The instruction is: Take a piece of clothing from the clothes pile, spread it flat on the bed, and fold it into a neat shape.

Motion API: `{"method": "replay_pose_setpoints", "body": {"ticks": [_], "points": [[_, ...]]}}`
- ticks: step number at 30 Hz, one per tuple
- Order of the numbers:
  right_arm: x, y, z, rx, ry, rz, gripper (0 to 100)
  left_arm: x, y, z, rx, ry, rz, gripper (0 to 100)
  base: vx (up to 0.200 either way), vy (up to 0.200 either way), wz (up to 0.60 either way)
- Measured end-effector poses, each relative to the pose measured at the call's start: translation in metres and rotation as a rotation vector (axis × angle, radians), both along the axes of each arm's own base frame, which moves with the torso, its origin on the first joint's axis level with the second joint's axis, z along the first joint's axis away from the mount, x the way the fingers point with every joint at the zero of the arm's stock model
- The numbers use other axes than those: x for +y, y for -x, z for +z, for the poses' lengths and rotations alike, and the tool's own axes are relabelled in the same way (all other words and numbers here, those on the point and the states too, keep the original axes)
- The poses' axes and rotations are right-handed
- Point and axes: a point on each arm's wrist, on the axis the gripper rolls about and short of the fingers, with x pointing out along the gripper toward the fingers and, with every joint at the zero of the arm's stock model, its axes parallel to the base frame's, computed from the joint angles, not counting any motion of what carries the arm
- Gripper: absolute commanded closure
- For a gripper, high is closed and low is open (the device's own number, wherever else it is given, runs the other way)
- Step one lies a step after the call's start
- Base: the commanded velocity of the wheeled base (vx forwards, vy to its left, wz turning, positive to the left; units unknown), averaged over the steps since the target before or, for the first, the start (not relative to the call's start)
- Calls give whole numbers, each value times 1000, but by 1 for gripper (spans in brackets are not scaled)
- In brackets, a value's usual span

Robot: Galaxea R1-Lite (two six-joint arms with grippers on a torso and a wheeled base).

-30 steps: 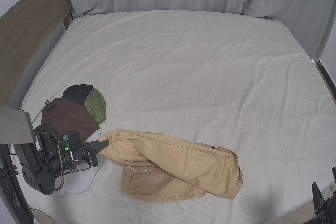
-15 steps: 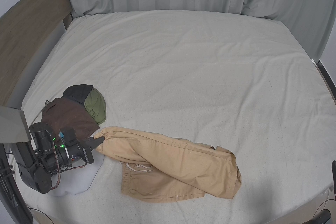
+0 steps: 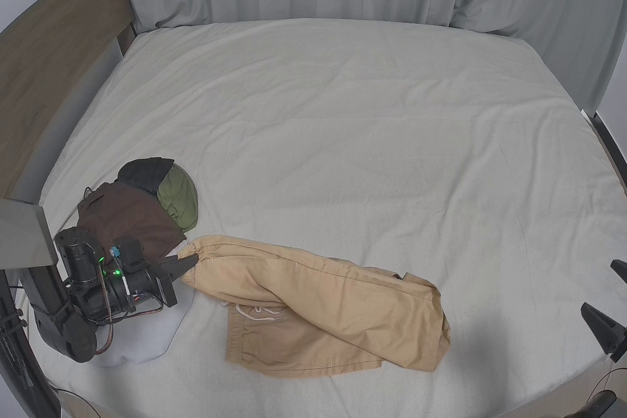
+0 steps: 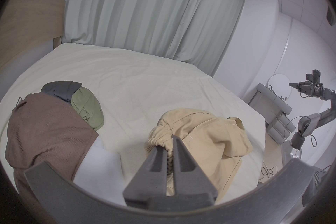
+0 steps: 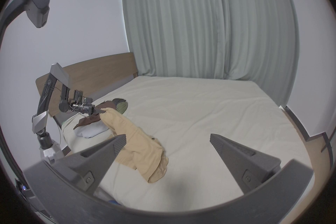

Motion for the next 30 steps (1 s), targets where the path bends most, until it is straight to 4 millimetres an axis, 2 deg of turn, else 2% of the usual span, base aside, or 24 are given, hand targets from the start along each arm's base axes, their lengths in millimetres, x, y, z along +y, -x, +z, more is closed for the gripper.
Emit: {"method": "replay_pose_setpoints", "body": {"ticks": [14,21,30], "points": [[9,-39,8,164,-9,184,0,-7,3,-1,9,0,-27,100,0,0,0],[13,-45,8,231,-84,261,0,-8,3,-1,9,1,-31,100,0,0,0],[21,-63,24,240,-92,327,0,-15,6,-2,15,-1,-57,100,0,0,0]]}}
